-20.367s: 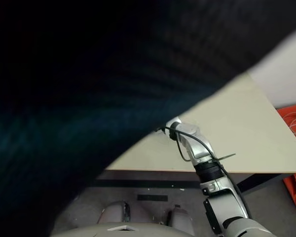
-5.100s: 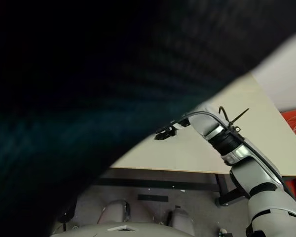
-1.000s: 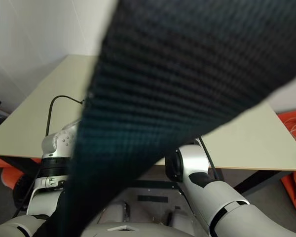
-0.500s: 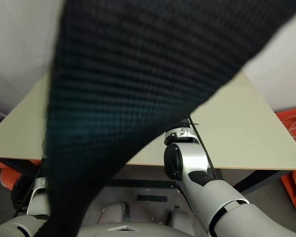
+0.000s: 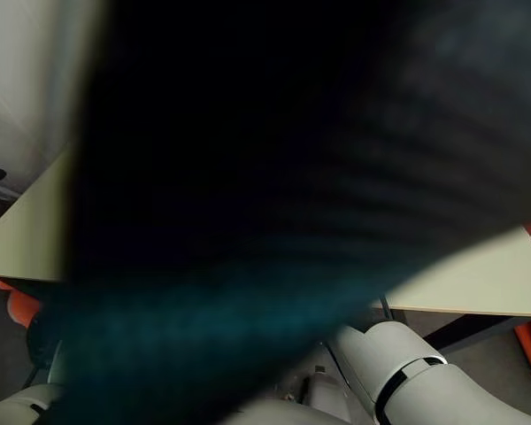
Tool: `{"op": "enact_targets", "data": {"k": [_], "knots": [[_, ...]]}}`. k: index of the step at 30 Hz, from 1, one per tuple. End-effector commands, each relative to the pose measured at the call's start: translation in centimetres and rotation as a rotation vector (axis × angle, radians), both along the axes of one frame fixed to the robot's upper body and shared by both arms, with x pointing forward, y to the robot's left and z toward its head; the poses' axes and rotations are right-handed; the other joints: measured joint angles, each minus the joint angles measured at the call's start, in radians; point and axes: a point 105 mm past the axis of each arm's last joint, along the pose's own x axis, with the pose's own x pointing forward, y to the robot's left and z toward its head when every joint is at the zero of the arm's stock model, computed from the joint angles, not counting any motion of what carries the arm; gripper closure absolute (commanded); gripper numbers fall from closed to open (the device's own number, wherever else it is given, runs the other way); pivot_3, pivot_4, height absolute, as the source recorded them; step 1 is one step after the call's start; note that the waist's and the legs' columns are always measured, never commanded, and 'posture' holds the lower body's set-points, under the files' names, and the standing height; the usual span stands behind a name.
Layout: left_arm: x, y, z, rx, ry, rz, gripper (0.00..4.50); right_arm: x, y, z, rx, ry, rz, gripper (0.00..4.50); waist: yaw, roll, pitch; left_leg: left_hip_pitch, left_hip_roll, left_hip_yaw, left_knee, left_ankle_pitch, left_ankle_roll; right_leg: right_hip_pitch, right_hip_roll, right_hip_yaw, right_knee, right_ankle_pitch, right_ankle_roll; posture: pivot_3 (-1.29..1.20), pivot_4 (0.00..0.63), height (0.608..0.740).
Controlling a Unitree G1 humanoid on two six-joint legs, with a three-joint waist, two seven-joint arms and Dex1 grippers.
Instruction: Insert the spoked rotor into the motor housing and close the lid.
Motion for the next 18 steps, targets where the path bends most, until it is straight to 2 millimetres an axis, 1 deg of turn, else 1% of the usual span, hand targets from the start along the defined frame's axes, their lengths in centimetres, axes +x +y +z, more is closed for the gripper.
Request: {"op": "enact_targets", "data": {"k": [1, 4, 8, 12, 13, 18], "knots": [[0.44, -0.06, 1.75, -0.006, -0.065, -0.001, 1.94, -0.77, 1.74, -1.16, -0.027, 0.016, -0.023, 4.48, 0.000, 0.000, 0.000, 0.000, 0.000, 0.000, 0.000, 0.000, 0.000, 0.000, 0.000, 0.000, 0.000, 0.000, 0.000, 0.00, 0.000, 0.740], [0.42, -0.07, 1.73, -0.005, -0.065, -0.001, 1.94, -0.72, 1.82, -1.56, -0.026, 0.025, -0.049, 4.48, 0.002, 0.000, 0.000, 0.000, 0.000, 0.000, 0.000, 0.000, 0.000, 0.000, 0.000, 0.000, 0.000, -0.001, 0.000, 0.00, 0.000, 0.740], [0.40, -0.11, 1.69, -0.004, -0.064, -0.002, 1.94, -0.69, 2.40, -1.31, 0.009, 0.029, -0.061, 4.48, 0.003, 0.000, 0.000, 0.000, 0.000, 0.000, 0.000, 0.000, 0.000, 0.001, -0.001, 0.000, 0.000, -0.001, -0.001, 0.00, 0.000, 0.740], [0.43, -0.14, 1.77, -0.005, -0.067, -0.003, 1.94, -0.52, 2.22, -1.41, 0.007, 0.026, -0.075, 4.48, 0.002, 0.000, 0.000, -0.001, 0.000, 0.000, 0.000, 0.000, 0.000, 0.001, -0.001, 0.000, 0.000, -0.001, -0.001, 0.00, 0.000, 0.740], [0.44, -0.14, 1.78, -0.006, -0.067, -0.003, 1.94, -0.47, 2.06, -1.52, -0.002, 0.025, -0.080, 3.81, 0.002, 0.000, 0.000, -0.001, 0.000, 0.000, 0.000, 0.000, 0.000, 0.001, -0.001, 0.000, 0.000, -0.001, -0.001, 0.00, 0.000, 0.740], [0.49, -0.16, 1.82, -0.006, -0.068, -0.003, 1.94, -0.34, 1.92, -1.48, -0.021, 0.006, -0.067, 2.19, 0.005, 0.000, 0.000, -0.007, 0.000, 0.000, 0.000, 0.001, -0.002, -0.001, -0.001, 0.000, 0.000, -0.001, 0.000, 0.00, 0.000, 0.740]]}}
